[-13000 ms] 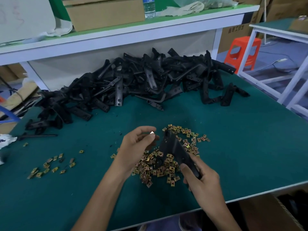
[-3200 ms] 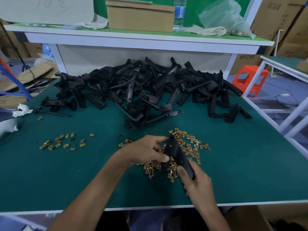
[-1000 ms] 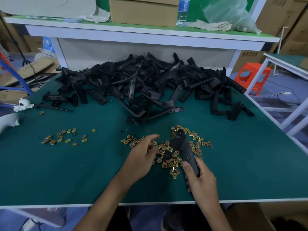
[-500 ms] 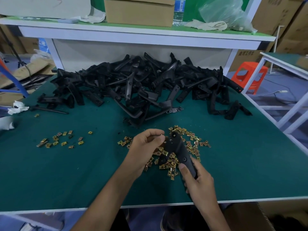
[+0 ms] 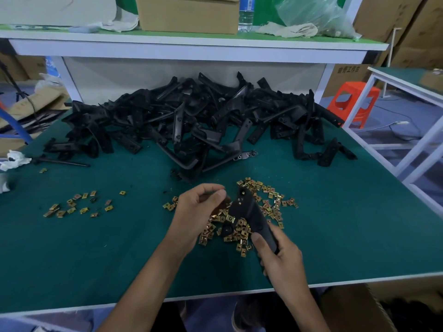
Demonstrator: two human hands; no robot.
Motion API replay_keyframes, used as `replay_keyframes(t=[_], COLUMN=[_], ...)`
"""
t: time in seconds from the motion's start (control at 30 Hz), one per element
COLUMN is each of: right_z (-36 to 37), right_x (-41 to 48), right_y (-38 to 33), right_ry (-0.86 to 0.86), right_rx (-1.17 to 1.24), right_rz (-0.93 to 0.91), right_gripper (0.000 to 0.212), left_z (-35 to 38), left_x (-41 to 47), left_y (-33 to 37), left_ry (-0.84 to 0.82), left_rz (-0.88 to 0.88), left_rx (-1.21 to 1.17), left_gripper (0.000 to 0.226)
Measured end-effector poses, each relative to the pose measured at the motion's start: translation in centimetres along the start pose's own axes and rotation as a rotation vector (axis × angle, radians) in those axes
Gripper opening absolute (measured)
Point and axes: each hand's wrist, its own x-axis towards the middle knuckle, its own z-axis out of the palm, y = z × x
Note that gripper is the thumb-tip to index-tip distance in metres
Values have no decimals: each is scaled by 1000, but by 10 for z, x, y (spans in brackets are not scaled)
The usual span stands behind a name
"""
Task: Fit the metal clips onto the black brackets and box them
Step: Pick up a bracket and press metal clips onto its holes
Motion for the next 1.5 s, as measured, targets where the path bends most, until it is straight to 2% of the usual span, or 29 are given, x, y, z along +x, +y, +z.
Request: replay_keyframes(t=[0.1, 0.33, 0.63, 0.8, 1.1, 1.33, 1.5], right_z=[0, 0, 0, 1, 1, -1, -2], right_x=[0, -1, 1, 2, 3, 5, 8], right_y=[0, -1, 0, 0, 0, 2, 2], right_ry=[4, 5, -9, -23, -42, -65, -109], right_rx=[-7, -12, -26, -14, -5, -16, -10], right_rz=[3, 0, -10, 1, 6, -16, -18], right_gripper=[55, 45, 47, 31, 31, 19, 21], left_z=[-3, -3, -5, -11, -11, -15, -14], left_x=[0, -1, 3, 12, 12, 20, 26], left_y=[1, 5, 10, 16, 17, 34, 49], left_ry=[-67, -152, -227, -226, -303, -418, -525], left_rz=[-10, -39, -40, -33, -31, -49, -17], left_rx=[-6, 58, 170, 221, 298, 452, 626], left_gripper=[16, 17, 17, 18, 17, 17, 18])
